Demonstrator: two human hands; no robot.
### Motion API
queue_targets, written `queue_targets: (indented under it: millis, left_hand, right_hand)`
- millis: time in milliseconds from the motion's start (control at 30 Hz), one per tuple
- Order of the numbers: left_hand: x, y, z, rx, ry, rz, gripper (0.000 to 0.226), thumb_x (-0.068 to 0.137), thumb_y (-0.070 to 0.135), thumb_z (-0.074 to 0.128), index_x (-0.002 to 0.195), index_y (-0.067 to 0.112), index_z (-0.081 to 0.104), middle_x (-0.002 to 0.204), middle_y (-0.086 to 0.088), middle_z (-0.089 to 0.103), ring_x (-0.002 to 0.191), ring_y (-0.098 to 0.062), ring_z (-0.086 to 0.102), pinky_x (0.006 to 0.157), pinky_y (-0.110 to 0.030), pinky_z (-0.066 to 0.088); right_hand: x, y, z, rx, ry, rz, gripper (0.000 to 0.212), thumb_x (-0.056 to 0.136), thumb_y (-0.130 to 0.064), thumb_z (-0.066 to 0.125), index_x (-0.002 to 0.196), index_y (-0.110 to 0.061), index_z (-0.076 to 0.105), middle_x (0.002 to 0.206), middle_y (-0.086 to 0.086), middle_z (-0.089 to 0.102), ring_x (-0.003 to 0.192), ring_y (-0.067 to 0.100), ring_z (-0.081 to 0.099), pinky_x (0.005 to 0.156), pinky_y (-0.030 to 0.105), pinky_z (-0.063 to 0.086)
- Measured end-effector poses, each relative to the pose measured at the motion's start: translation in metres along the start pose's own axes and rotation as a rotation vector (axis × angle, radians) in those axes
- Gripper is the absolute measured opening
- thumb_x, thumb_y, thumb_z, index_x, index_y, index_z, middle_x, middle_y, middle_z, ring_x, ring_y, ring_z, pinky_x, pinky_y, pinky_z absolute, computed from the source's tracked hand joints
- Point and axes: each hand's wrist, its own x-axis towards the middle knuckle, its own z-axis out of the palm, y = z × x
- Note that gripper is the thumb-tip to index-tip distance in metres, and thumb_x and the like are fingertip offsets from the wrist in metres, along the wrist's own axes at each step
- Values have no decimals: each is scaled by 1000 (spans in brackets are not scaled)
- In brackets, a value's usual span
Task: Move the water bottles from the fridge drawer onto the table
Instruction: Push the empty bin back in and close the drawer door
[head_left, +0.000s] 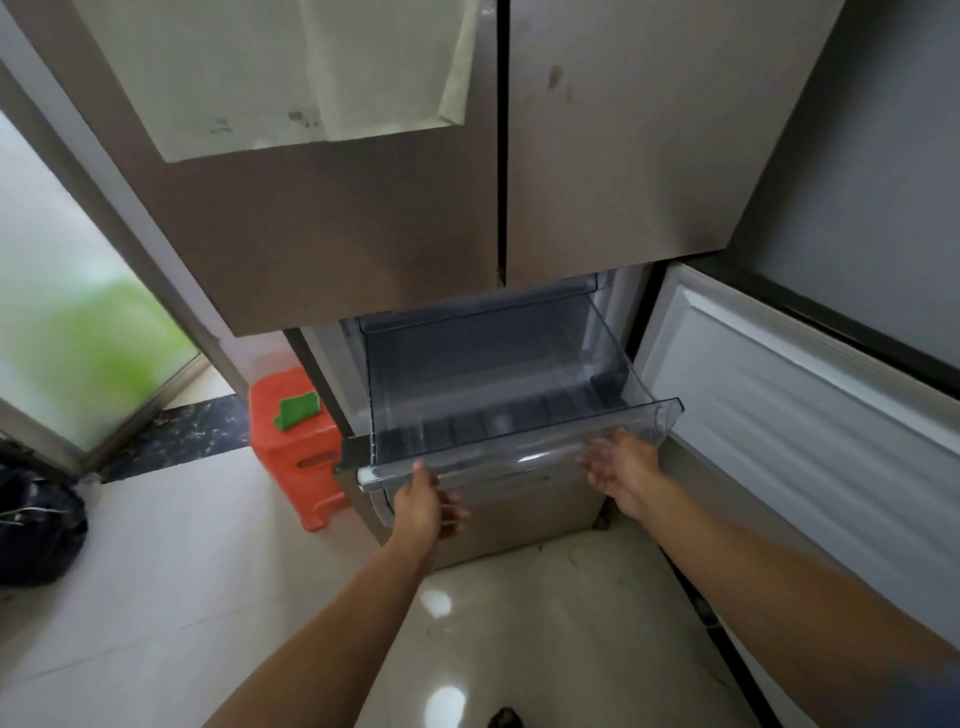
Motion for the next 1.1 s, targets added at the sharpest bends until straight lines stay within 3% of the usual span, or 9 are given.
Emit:
queue_targets:
  millis: [133, 267, 433, 533, 700, 833, 1100]
  left_hand:
    - [24, 2, 3, -24, -1, 20, 46, 103, 39, 25, 111, 3, 52, 82, -16, 62, 60, -22, 58, 49, -32, 45]
    - [51, 31, 3, -93, 4, 7, 46, 104, 38, 26, 109, 2, 53, 75, -12, 63, 53, -19, 57, 45, -27, 45]
    - [68, 54, 12, -176, -83, -85, 41, 104, 39, 25, 103, 7, 52, 79, -8, 63, 54, -16, 60, 55, -30, 43]
    - [84, 69, 15, -223, -85, -97, 39, 104, 38, 26, 96, 9, 51, 79, -8, 63, 62, -19, 59, 56, -30, 42]
    - [117, 95, 16, -232, -97, -121, 30, 104, 30, 28, 105, 12, 52, 92, -10, 65, 75, -20, 59, 60, -32, 42]
    - [141, 113, 18, -230, -82, -115, 25, 104, 20, 32, 110, 12, 55, 100, -10, 66, 87, -22, 62, 66, -34, 46]
    - [179, 133, 38, -233, -62, 56, 22, 104, 15, 31, 111, 10, 51, 95, -11, 64, 81, -26, 59, 68, -36, 45]
  right_hand:
    - [16, -3, 14, 91, 22, 23, 26, 101, -17, 42, 125, -15, 52, 103, 16, 69, 75, 21, 65, 55, 27, 46]
    - [33, -23, 32, 113, -1, 17, 17, 100, -18, 44, 110, -13, 57, 103, 14, 69, 72, 19, 63, 54, 26, 46]
    - [69, -48, 43, 158, 15, 29, 21, 101, -25, 43, 105, -11, 58, 97, 12, 67, 68, 17, 63, 48, 25, 46]
    - [89, -66, 51, 184, -23, 54, 18, 101, -18, 42, 91, -12, 57, 94, 9, 64, 75, 19, 62, 59, 30, 47]
    - [120, -85, 70, 189, -68, 73, 20, 103, -20, 38, 98, -15, 57, 101, 7, 63, 82, 21, 62, 66, 35, 49]
    - [142, -98, 82, 209, -123, 61, 23, 102, -23, 40, 92, -15, 58, 88, 7, 68, 68, 18, 65, 61, 34, 50]
    - [186, -114, 99, 59, -169, -93, 21, 102, -19, 37, 102, -19, 58, 91, 6, 64, 84, 24, 61, 72, 39, 47]
